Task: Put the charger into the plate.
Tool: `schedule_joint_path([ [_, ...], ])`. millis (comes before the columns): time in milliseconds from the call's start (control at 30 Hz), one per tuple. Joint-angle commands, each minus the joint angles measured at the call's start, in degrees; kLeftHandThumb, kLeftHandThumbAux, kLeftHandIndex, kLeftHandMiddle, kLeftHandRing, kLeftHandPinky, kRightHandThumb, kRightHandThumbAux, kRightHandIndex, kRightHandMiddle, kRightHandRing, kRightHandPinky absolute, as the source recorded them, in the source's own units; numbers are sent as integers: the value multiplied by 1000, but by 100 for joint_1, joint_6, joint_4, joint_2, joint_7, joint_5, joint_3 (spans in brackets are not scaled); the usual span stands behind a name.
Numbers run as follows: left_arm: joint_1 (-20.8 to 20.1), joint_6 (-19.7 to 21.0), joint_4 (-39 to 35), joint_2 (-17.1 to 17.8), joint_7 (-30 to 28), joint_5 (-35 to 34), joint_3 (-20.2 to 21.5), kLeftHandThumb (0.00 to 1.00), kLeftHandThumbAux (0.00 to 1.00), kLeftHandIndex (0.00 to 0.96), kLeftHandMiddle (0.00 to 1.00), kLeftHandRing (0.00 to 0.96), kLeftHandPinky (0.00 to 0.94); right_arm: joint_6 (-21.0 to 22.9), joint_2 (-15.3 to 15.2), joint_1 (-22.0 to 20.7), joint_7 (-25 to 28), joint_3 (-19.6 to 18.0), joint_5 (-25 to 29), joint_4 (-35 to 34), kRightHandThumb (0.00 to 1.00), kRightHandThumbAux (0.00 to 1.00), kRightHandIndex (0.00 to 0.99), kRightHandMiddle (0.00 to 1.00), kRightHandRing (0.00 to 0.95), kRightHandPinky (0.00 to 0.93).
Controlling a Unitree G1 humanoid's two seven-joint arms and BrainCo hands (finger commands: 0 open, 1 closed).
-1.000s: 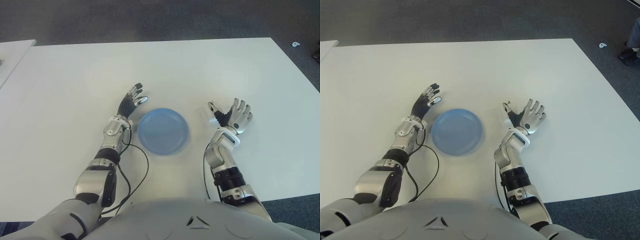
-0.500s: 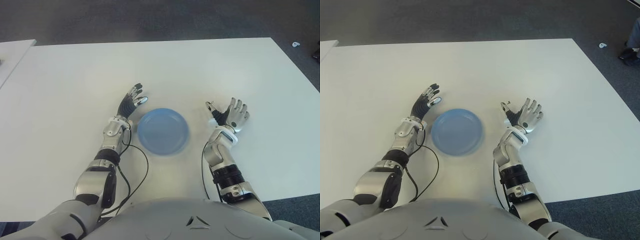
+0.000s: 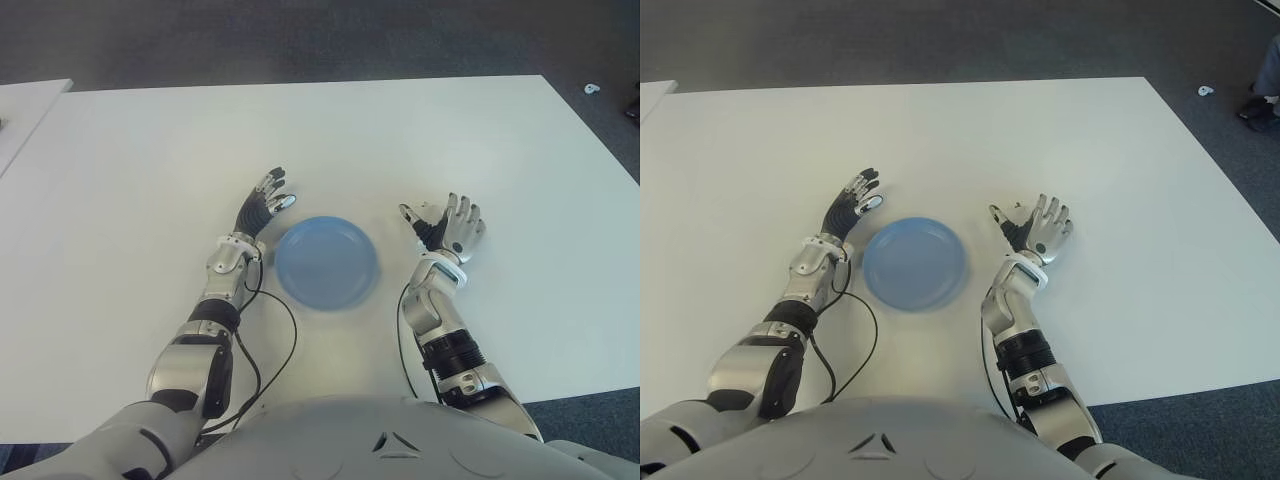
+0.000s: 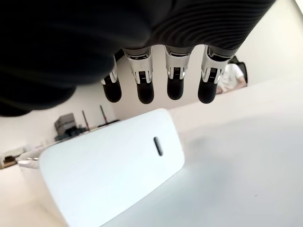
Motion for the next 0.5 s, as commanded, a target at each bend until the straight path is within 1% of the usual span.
schedule_joint_path([
  [33,162,138,190,-14,37,91,-65,16,574,0,0,0,0,-36,64,89,84,109,101,-50,242,175,0,0,0,0],
  [500,148,75,213,-21,86,119,-114,13,596,0,0,0,0,-36,203,176,-23,364,26,-150,254,183,0,0,0,0],
])
